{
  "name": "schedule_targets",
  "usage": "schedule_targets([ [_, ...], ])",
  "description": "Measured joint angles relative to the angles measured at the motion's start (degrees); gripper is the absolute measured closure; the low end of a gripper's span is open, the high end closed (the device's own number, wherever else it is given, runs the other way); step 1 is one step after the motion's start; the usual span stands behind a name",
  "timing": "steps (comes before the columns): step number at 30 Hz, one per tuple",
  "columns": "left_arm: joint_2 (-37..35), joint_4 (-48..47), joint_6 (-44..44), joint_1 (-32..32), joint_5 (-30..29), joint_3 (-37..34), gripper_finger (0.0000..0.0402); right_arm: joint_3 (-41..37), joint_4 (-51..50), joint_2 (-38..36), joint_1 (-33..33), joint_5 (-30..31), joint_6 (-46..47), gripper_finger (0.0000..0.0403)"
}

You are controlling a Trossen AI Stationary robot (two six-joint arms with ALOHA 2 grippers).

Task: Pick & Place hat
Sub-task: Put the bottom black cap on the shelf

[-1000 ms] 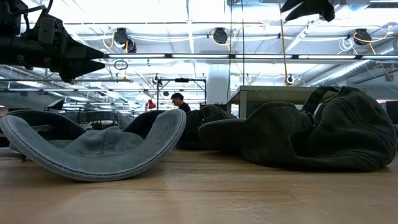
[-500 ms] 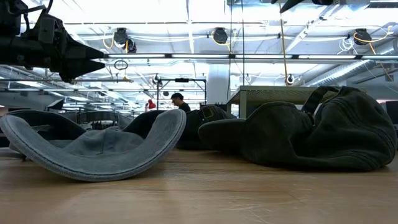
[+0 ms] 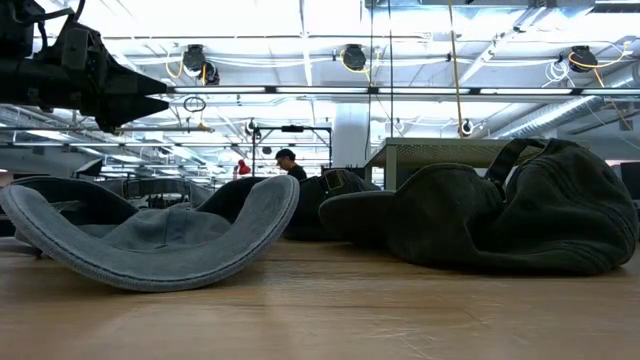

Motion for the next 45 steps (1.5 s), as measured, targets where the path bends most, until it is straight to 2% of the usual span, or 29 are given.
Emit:
schedule_targets([
  [5,0.0,0.0,0.01,0.0,0.0,0.0,0.0149,0.09,-3.8,3.55,0.13,-5.33,-0.06,0.0261],
  [22,0.0,0.0,0.01,0.0,0.0,0.0,0.0149,-5.48,-2.11,5.29,-5.04,-5.05,-7.91,0.0261],
  [31,0.01,0.0,0.01,0.0,0.0,0.0,0.0149,-8.28,-1.72,5.31,-5.59,-5.15,-11.49,0.0258],
  [34,0.02,0.0,0.01,0.0,0.0,0.0,0.0149,-8.28,-1.74,5.31,-5.71,-5.67,-13.34,0.0237],
  [41,0.0,0.0,0.01,-0.02,0.0,0.0,0.0149,-8.28,-1.72,5.31,-5.71,-6.47,-11.89,0.0161],
  [45,0.0,0.0,0.01,-0.02,0.0,0.0,0.0149,-8.32,-1.71,5.31,-5.71,-5.12,-12.26,0.0146],
])
